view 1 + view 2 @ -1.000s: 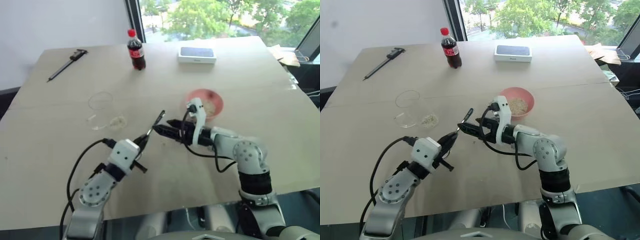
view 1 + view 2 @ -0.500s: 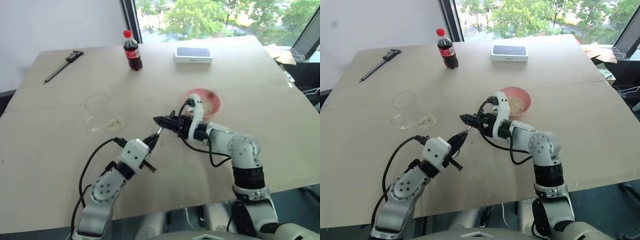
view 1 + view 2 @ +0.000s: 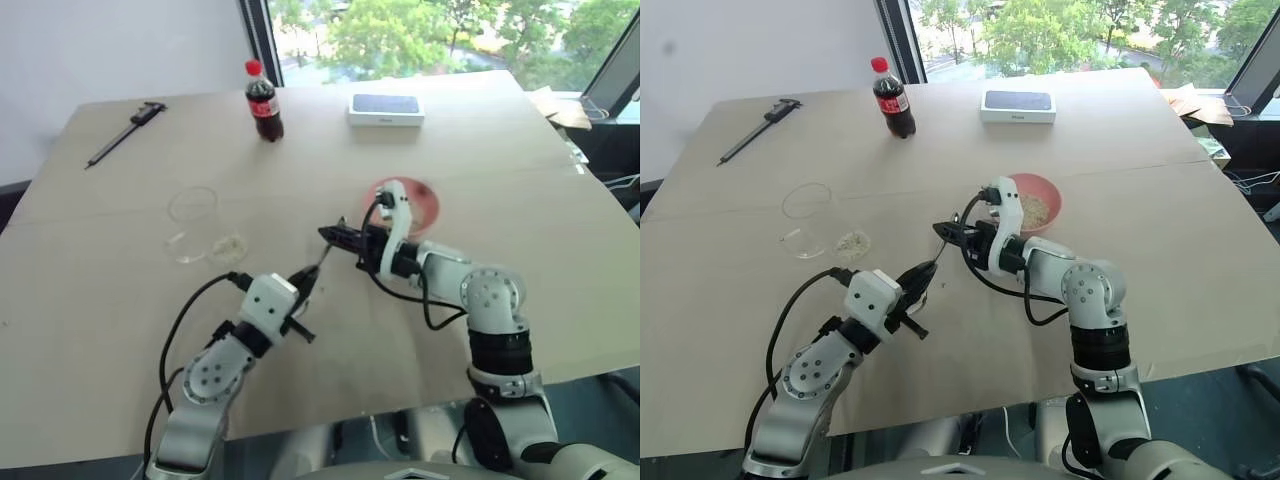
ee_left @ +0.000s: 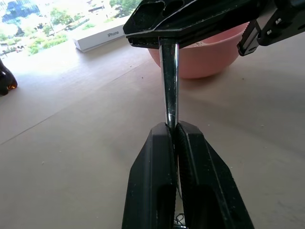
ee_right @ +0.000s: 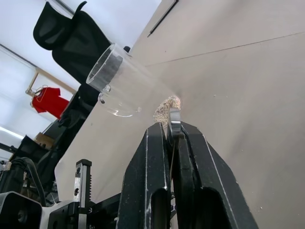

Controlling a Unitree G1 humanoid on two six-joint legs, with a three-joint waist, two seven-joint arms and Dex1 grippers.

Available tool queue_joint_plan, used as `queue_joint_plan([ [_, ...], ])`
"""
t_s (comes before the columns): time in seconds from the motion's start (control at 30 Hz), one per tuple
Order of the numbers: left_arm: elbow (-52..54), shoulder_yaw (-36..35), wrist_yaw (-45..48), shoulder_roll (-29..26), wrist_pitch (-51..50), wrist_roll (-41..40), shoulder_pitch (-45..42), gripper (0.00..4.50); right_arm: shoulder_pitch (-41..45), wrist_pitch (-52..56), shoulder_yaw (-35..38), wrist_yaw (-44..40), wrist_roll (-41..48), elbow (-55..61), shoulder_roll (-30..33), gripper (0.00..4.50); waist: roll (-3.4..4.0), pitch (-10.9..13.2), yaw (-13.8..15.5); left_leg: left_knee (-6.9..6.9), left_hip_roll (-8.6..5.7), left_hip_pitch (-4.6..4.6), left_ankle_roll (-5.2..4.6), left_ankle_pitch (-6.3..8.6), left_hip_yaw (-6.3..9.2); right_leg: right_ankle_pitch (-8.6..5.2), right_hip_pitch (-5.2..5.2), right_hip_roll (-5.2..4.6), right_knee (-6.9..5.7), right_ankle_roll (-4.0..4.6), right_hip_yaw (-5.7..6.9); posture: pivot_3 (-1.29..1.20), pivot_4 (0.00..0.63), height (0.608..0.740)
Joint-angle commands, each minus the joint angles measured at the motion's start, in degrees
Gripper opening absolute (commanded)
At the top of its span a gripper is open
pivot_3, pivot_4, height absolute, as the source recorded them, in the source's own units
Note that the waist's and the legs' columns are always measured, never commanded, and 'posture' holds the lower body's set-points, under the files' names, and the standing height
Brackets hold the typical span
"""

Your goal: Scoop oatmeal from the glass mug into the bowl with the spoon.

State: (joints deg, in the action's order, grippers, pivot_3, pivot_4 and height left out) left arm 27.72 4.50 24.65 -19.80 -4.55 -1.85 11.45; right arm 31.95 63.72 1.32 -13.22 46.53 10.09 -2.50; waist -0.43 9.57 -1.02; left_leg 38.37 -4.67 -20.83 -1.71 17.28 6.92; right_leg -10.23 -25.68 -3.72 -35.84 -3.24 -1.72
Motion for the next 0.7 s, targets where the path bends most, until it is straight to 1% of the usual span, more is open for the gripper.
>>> queue_joint_plan([
  [0.03,1.34,-1.55,-2.23,-0.04,2.59,1.86,1.23,1.5,1.3,-0.27,1.25,0.88,0.71,1.1,-0.27,0.0,0.0,0.0,0.05,0.0,-0.01,0.0,0.0,0.0,0.0,0.0,0.0,0.0,0.0,0.0,0.0,0.0,0.15,0.74],
  [0.1,2.67,-2.68,-5.37,1.03,3.96,4.0,3.46,2.28,1.34,-0.02,2.13,1.68,1.12,1.09,-0.41,0.0,0.0,0.0,0.02,0.0,-0.01,0.0,0.0,0.0,0.0,0.0,0.0,0.0,0.0,0.0,0.0,0.0,0.15,0.74],
  [0.17,5.4,-5.06,-10.25,2.85,7.98,7.93,8.69,2.28,1.8,0.04,3.52,2.58,1.47,0.46,-0.45,0.0,0.0,0.0,-0.22,-0.01,0.0,0.01,0.0,0.0,-0.02,0.0,-0.01,0.0,0.0,0.0,-0.03,0.0,0.15,0.74],
  [0.23,6.45,-7.22,-13.6,4.58,10.47,10.05,11.8,2.28,2.22,0.05,4.16,2.95,1.56,0.02,-0.25,0.0,0.01,0.0,-0.14,-0.03,0.01,0.0,0.0,0.01,-0.08,0.0,-0.02,-0.01,0.04,0.0,-0.11,0.0,0.15,0.74],
  [0.27,6.56,-7.98,-14.67,5.28,11.11,10.42,12.57,2.28,2.41,0.08,4.33,2.98,1.55,-0.15,-0.12,0.0,0.02,0.01,-0.01,-0.03,0.01,-0.01,0.0,0.01,-0.09,0.0,-0.02,-0.02,0.07,0.0,-0.11,0.0,0.15,0.74],
  [0.33,5.69,-13.19,-19.43,8.54,10.79,8.9,12.98,2.28,2.96,-0.12,5.02,3.23,1.33,-0.91,0.12,0.0,0.03,0.02,0.36,-0.03,0.0,-0.03,-0.01,0.01,-0.04,0.0,-0.01,-0.03,0.06,0.0,-0.03,0.0,0.15,0.74],
  [0.43,2.97,-20.51,-24.96,11.67,8.4,6.76,10.38,2.28,3.52,-0.39,5.46,3.35,1.11,-1.69,0.53,0.0,0.02,0.01,0.33,0.02,0.0,0.0,-0.07,0.04,0.01,0.01,0.02,-0.02,-0.01,0.0,0.04,0.0,0.15,0.74],
  [0.53,-0.67,-25.4,-26.93,11.83,4.98,4.31,6.42,2.28,3.75,-0.44,5.48,3.44,0.95,-2.03,0.78,0.0,0.03,0.0,0.27,0.03,0.01,0.02,-0.04,0.01,0.05,0.03,0.03,0.01,-0.03,0.03,0.09,0.0,0.15,0.74],
  [0.63,-3.67,-25.97,-25.51,11.14,4.17,1.68,2.69,2.28,3.85,-0.46,5.38,3.41,0.82,-2.2,0.85,0.0,0.02,-0.01,0.17,0.04,0.0,0.0,0.06,-0.05,0.03,0.03,0.03,0.02,-0.03,0.03,0.08,0.0,0.15,0.74],
  [0.7,-5.02,-25.34,-25.17,10.62,3.95,1.78,0.87,2.28,3.93,-0.57,5.28,3.44,0.65,-2.27,0.84,0.0,-0.01,-0.02,0.17,0.04,-0.02,-0.01,0.06,-0.05,0.01,0.03,0.02,0.0,-0.01,0.03,0.07,0.0,0.15,0.74],
])
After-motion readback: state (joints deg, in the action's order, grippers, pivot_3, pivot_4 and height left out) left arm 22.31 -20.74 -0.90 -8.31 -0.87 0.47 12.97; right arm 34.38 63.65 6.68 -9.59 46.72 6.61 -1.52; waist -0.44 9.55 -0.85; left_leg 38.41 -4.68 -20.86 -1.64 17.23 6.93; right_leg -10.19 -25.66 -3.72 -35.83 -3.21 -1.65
